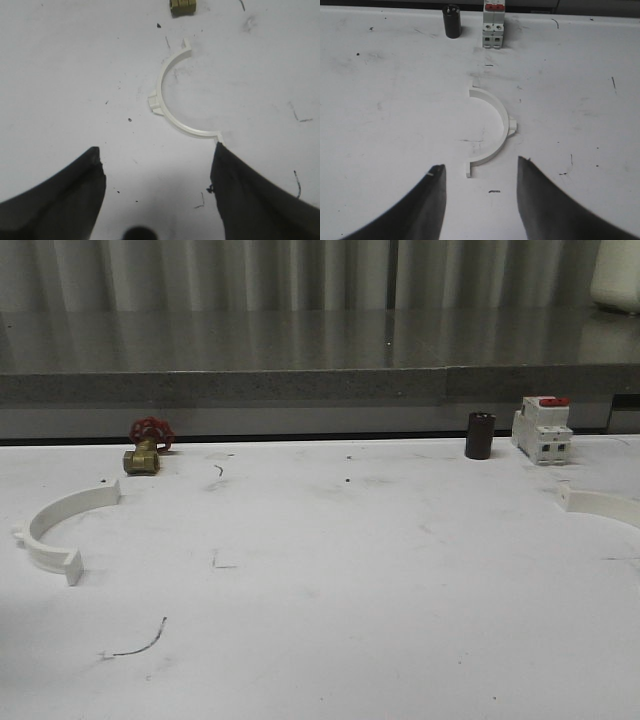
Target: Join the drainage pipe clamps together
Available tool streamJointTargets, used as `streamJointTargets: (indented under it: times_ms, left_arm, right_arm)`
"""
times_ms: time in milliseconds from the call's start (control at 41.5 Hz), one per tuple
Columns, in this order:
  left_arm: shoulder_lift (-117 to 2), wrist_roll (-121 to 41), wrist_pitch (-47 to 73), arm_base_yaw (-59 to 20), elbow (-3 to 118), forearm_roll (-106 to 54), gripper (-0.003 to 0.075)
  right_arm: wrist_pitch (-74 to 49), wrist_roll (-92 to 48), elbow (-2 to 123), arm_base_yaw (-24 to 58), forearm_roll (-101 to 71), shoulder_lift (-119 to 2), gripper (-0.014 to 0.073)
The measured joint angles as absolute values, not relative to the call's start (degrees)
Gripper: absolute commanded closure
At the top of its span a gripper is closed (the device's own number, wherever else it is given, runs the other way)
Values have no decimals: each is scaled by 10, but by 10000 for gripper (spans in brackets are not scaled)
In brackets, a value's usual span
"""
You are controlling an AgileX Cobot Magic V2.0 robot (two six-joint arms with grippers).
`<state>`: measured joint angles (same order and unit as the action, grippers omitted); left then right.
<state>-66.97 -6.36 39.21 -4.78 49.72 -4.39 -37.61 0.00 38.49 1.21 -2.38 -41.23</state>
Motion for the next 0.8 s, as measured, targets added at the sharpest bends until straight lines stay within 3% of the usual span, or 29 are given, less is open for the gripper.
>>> streamJointTargets:
  times_ms: [338, 796]
  left_arm:
    - [-870, -64, 387, -49, 575, -45, 281]
    - [-1029, 47, 386, -88, 670, -24, 281]
  right_arm:
    - [-376, 0, 385, 12, -24, -412, 226]
    - [-376, 0, 385, 12, -24, -412, 226]
